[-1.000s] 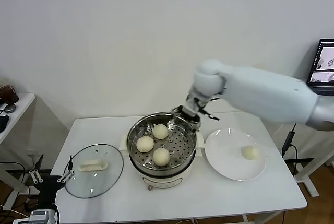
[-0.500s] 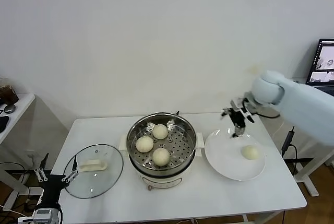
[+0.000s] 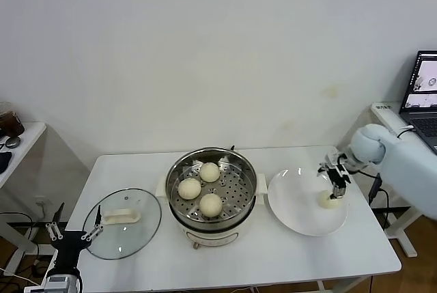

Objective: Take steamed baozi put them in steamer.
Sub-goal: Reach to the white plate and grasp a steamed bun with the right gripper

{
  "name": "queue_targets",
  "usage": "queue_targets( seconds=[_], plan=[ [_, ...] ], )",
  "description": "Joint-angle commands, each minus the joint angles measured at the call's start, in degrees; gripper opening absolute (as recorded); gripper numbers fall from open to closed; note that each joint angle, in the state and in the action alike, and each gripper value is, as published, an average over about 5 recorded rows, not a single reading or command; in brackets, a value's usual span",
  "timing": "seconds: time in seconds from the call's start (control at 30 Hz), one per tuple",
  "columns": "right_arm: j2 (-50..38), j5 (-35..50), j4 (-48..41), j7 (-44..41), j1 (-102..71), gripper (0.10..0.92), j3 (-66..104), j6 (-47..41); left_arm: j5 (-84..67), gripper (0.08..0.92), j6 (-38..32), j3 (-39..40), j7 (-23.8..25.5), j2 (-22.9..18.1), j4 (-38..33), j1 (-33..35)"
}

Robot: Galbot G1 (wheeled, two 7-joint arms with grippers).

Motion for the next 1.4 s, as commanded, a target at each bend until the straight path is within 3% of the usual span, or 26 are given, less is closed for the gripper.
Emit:
queue_targets(
  seconds=[0.03,0.73,1.4],
  plan=[
    [4.1,-6.9,-9.0,-0.1,-8.9,0.823,7.8,3.3,0.0,0.823,0.0,0.0,0.0,0.0,0.0,0.0],
    [8.9,-15.0,-15.9,0.7,-10.1,0.809,13.2,5.3,0.3,0.823,0.1,0.2,-0.1,-0.3,-0.1,-0.2],
    [6.5,-9.4,-10.5,-2.6,-7.4,0.454,9.4,2.1,0.2,0.823,0.0,-0.1,-0.1,-0.5,-0.5,0.0]
  ],
)
